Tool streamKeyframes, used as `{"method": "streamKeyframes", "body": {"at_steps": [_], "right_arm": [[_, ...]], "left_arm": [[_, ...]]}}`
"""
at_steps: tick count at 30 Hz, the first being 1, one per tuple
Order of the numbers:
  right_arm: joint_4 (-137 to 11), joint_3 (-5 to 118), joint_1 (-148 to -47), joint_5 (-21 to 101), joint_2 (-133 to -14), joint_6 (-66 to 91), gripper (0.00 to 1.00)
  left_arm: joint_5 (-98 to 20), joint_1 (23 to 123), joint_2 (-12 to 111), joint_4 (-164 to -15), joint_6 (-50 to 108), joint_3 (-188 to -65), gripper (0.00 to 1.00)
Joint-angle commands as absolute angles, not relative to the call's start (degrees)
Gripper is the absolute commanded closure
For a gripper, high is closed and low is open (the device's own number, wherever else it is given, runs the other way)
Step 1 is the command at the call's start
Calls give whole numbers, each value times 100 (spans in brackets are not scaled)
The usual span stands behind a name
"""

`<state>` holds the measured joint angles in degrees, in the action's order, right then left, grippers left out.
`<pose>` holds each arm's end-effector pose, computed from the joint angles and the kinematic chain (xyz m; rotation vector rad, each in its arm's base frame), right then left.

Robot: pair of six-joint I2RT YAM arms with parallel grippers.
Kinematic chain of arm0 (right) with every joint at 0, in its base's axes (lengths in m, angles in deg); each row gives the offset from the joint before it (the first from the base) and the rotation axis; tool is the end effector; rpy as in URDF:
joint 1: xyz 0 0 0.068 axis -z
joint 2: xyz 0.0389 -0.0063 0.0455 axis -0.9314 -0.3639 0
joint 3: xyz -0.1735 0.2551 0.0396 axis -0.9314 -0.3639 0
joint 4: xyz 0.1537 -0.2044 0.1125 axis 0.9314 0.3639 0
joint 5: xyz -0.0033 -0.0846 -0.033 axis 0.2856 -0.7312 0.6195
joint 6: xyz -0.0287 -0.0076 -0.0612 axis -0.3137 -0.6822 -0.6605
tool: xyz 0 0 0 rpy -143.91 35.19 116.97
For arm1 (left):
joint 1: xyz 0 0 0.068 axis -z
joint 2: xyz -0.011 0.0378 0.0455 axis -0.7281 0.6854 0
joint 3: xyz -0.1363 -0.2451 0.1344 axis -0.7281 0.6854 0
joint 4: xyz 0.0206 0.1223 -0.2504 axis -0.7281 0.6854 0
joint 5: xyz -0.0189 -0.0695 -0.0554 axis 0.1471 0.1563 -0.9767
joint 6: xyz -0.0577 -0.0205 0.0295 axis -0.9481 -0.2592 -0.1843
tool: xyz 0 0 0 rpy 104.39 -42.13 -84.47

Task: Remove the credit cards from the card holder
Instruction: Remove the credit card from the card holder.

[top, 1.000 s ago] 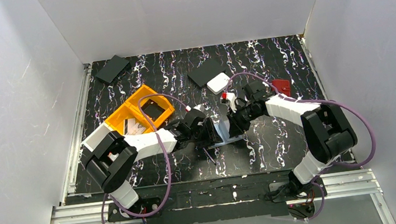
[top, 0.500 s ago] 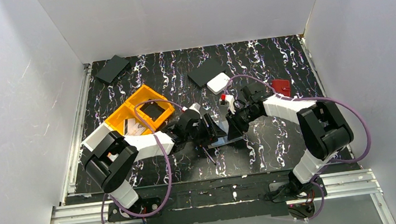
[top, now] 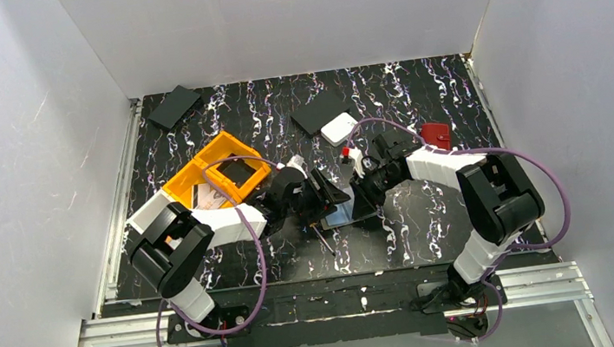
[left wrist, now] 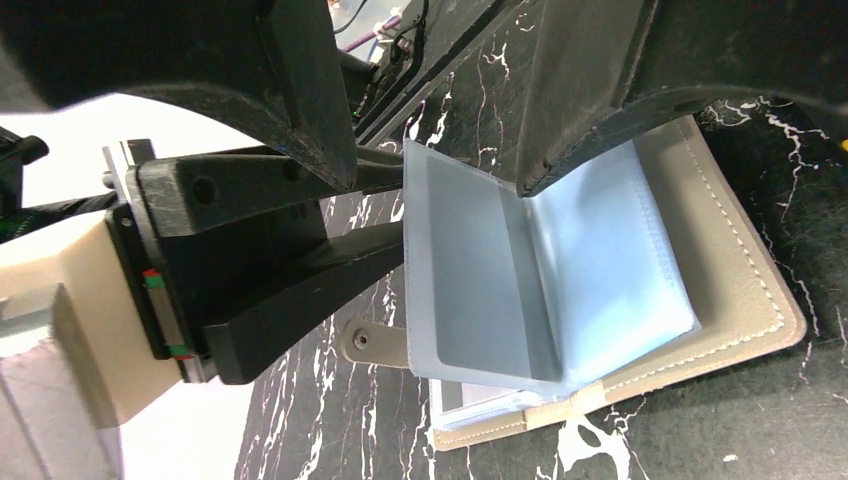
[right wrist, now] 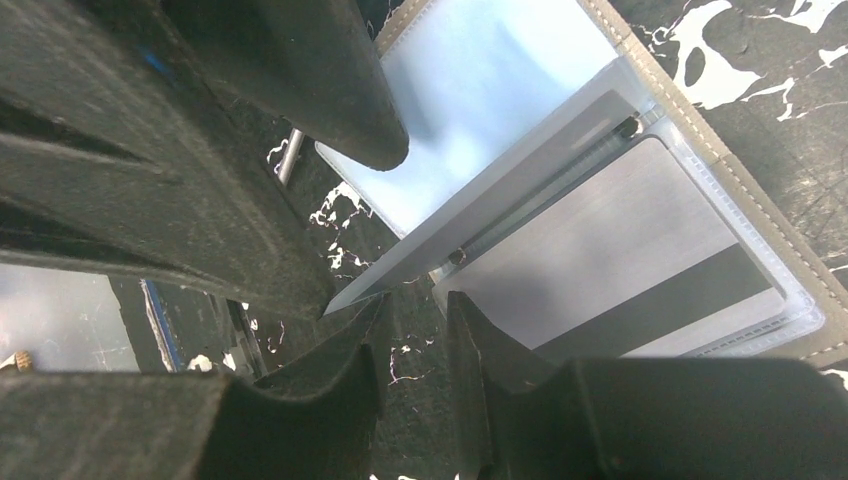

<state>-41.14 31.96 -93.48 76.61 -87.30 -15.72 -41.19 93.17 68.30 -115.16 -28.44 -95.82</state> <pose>0.2783 0.1705 0.1737 -1.2032 2.2711 1.0486 0.2461 -0.2728 0.1876 -0.3217 2.3012 -1.3634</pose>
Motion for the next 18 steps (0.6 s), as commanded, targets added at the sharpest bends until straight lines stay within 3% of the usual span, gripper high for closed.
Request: {"method": "streamKeyframes", "body": {"at_steps": [1, 18], "right_arm": [[-4124, 3411, -9380, 7821, -8820, -1593, 64], [-3920, 3468, -9522, 8040, -8871, -1827, 64]], "left_arm": [[-4077, 9245, 6787, -11640, -2919, -9506, 43], [-4289, 9121, 7099, -11641, -2920, -9515, 49]]}}
